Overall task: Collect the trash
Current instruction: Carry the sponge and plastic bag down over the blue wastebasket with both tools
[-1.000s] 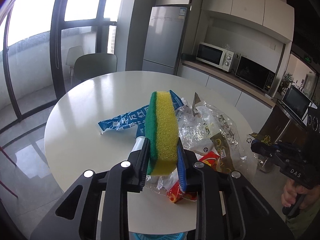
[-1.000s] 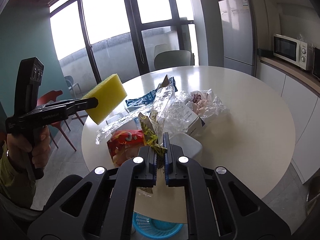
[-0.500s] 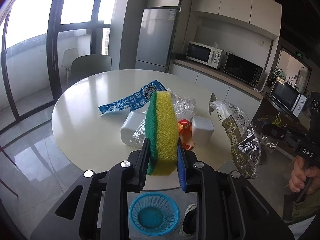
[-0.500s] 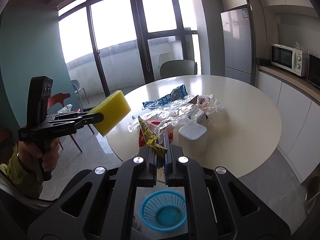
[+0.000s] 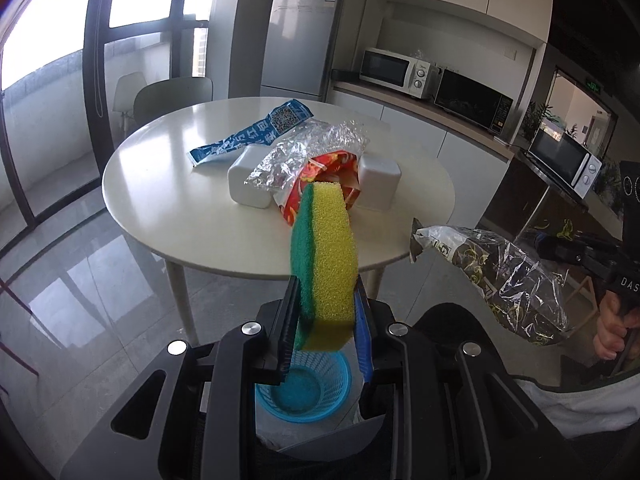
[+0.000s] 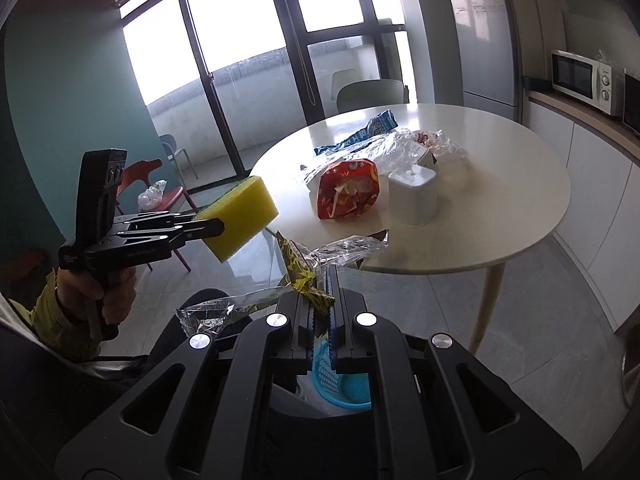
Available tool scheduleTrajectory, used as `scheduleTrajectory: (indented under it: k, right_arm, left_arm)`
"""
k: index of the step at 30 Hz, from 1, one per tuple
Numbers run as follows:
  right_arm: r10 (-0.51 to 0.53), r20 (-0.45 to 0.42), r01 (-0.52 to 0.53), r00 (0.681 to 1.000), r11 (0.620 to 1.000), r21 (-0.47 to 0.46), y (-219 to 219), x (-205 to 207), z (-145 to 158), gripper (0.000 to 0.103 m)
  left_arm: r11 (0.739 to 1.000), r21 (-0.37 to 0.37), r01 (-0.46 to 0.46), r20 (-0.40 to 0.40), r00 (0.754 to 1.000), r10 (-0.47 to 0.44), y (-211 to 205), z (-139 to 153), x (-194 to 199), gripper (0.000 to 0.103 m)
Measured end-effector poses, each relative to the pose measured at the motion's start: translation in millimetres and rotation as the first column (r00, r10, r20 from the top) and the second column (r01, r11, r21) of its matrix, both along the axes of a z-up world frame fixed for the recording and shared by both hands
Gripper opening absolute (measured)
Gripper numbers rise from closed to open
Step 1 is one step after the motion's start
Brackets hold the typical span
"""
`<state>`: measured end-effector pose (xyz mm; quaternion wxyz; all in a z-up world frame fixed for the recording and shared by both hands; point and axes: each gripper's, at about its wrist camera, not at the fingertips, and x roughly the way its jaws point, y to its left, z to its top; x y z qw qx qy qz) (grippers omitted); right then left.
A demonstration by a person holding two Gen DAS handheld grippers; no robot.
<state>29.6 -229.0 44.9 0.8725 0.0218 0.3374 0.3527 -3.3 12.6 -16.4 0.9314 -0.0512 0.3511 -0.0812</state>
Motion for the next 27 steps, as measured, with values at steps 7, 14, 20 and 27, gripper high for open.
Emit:
scheduleTrajectory:
  k: [7,14,20,27]
  right_arm:
    - [0.029,-0.072,-0.029,0.997,1.000,-0.006,-0.4,-12.2,-21.3,0.005]
    - [0.008,-0.155,-0.018,0.988,0.998,-0.059,9.6,2.8,-66.3,0.005]
    - [0.009,-0.220,-0.029,0.976,0.996,-0.085,21.6,18.8,-107.2,0.005]
    - [-0.014,-0.276,-0.025,0.961,0.990,-0.136,35.5,36.8,-144.3,0.005]
  left_arm:
    - [1.000,-0.014,0.003,-0.074,0.997,-0.004,1.5,-32.2,-4.6,0.024]
    - [0.999,-0.026,0.022,-0.149,0.989,-0.026,-6.6,-58.9,3.3,0.024]
    - [0.999,-0.040,0.020,-0.215,0.976,-0.028,-6.1,-88.2,12.5,0.024]
    - [0.999,-0.048,0.005,-0.295,0.955,-0.019,-1.5,-122.2,26.6,0.024]
